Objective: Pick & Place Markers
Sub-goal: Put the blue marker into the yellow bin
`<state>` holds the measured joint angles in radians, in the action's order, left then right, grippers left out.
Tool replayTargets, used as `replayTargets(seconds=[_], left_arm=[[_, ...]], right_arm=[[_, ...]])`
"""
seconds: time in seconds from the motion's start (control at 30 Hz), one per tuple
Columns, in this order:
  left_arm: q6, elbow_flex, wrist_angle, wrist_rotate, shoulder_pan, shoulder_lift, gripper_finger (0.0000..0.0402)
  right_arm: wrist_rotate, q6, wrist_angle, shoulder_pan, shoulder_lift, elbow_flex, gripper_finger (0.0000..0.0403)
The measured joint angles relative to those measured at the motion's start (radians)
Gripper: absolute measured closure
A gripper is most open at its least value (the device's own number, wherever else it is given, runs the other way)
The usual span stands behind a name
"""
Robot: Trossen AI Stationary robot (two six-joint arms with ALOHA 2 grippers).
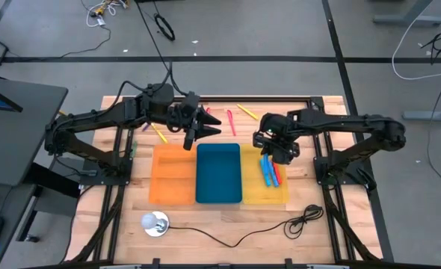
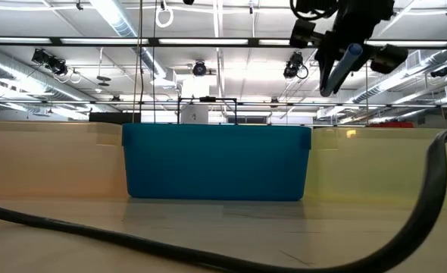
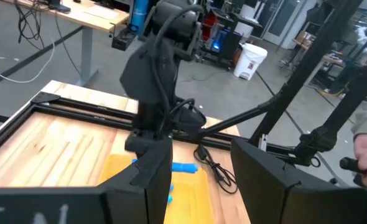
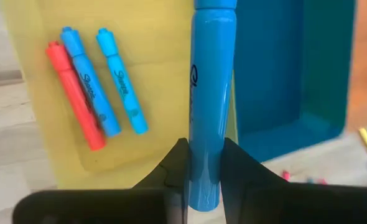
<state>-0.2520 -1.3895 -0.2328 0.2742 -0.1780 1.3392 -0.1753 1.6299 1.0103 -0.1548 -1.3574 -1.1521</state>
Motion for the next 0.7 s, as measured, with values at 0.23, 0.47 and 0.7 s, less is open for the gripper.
replayTargets(seconds=[0.23, 0.47, 0.7], left_arm=[[0.001, 0.000, -0.008, 0.000, 0.000, 0.000, 0.0230], [-0.005, 0.000, -0.009, 0.000, 0.000, 0.000, 0.0230], [-0.026, 0.000, -0.011, 0.001, 0.000, 0.000, 0.0230]], right_arm=[[0.000, 0.010, -0.012, 0.018, -0.084, 0.009, 0.0356], [-0.008, 0.028, -0.040, 0.019, -0.166, 0.009, 0.0356], [-0.008, 0.037, -0.078, 0.022, -0.241, 0.009, 0.0356]])
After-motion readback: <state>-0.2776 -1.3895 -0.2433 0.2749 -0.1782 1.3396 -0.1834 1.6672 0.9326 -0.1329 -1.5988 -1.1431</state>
